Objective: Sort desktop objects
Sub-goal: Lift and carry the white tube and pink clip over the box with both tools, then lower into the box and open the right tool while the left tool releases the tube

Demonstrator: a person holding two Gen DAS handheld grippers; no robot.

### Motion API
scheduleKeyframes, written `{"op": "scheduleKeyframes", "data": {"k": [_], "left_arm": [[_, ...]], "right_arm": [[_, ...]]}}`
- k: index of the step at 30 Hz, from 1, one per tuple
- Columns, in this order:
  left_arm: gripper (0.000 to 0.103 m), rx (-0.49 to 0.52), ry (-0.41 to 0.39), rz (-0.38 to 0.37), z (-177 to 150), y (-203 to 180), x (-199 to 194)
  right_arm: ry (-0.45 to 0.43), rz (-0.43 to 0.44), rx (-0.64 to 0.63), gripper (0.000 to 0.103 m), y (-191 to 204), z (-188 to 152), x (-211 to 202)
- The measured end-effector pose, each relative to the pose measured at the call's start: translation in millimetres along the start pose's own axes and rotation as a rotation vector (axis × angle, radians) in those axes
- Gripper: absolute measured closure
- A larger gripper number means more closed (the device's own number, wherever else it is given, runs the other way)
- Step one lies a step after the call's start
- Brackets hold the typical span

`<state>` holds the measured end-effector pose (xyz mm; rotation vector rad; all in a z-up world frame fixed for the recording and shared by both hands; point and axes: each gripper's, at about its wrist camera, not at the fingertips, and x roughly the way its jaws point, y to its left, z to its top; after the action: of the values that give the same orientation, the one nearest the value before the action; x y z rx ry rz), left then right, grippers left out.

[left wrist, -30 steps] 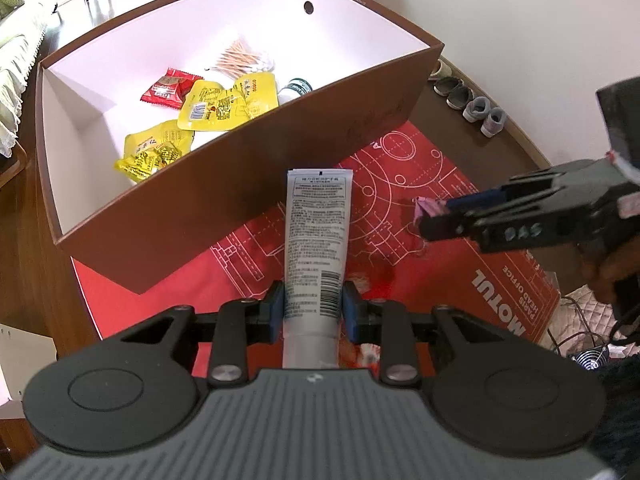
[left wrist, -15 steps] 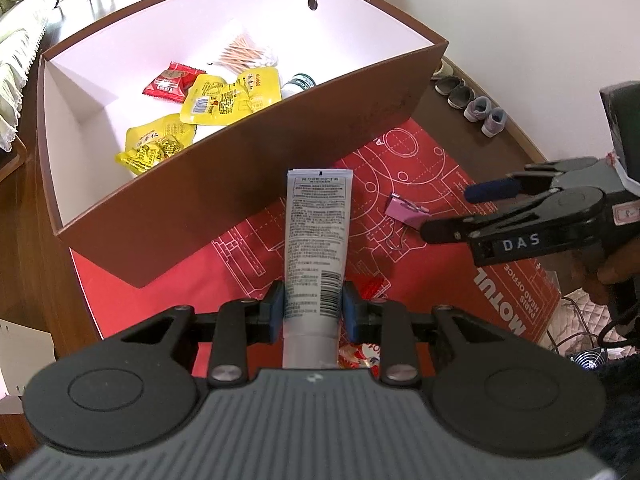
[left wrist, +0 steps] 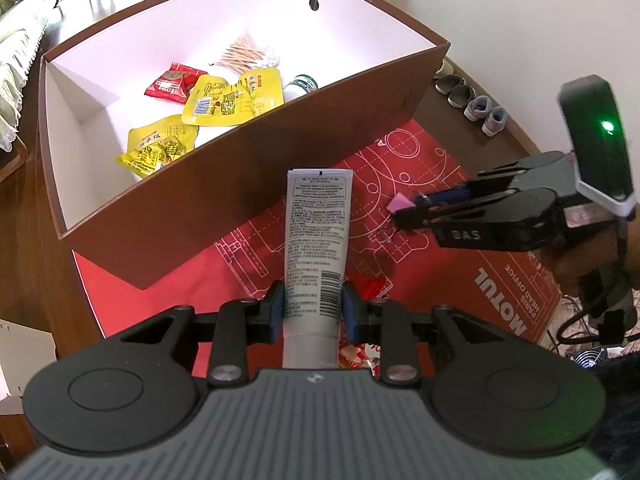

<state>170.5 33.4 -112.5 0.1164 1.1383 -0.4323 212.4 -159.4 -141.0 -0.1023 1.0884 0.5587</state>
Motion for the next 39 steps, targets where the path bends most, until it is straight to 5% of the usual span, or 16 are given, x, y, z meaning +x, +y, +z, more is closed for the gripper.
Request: {"op": "scheduleKeyframes", "data": {"k": [23,39], "left_arm": [[0.078,0.03,-0.138,-0.055,27.8,-13.7,-51.1],[0.078,0.005,-0.239,-0.021,64.3,12.2,-78.3]], "right_arm": [[-0.122,0.087,-0.004,0.08,13.4,42.9,-85.3],[-0.209,0.11,-0.048,0.08,16.1,109.5,-90.5]]}}
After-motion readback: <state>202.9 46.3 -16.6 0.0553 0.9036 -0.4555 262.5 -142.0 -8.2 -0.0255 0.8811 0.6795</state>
